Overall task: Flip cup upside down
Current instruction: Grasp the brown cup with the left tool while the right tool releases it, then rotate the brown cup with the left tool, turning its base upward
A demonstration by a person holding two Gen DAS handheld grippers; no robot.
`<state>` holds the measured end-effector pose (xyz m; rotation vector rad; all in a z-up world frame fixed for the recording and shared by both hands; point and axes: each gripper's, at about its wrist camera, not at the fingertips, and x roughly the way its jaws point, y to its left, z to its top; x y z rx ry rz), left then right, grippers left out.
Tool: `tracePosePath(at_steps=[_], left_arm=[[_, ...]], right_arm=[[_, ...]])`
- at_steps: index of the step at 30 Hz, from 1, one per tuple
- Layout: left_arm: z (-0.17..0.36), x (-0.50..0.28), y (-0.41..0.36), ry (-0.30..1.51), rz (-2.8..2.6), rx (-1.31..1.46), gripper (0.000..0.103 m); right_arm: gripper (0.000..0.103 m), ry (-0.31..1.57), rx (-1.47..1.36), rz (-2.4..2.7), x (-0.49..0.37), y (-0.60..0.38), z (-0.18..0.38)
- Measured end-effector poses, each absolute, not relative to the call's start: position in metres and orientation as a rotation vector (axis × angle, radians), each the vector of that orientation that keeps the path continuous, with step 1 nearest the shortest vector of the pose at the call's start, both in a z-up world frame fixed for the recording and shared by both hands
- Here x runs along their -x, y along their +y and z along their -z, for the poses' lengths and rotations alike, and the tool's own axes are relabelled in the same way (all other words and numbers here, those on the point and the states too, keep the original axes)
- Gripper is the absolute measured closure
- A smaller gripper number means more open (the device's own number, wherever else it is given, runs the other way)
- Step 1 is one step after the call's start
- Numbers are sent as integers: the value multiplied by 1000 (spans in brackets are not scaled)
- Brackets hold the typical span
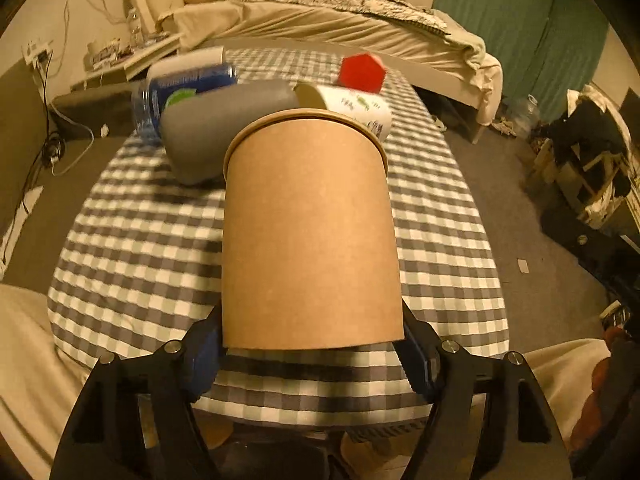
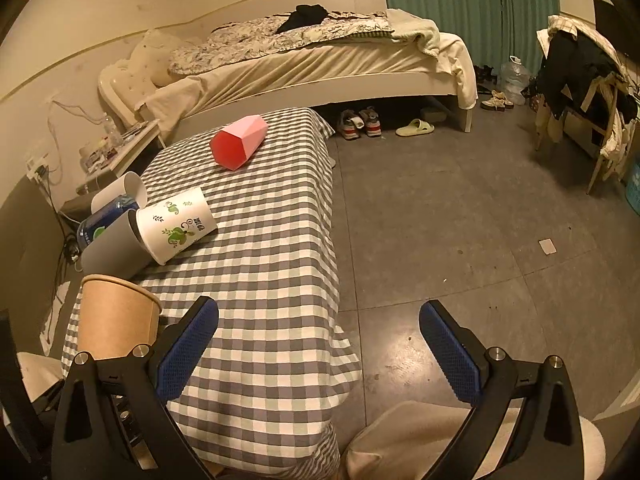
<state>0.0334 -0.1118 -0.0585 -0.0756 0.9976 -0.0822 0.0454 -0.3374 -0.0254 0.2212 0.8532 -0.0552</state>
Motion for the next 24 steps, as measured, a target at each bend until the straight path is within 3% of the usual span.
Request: tracePosePath(at_steps=[13,24], left_arm=[[26,-31,-99,1021,59,48,27],[36,-32,-89,1279,126,-158,27]], right_arm=[[2,847,-193,42,-47,-327,23],[2,843,-201,25,-47,-321,22]])
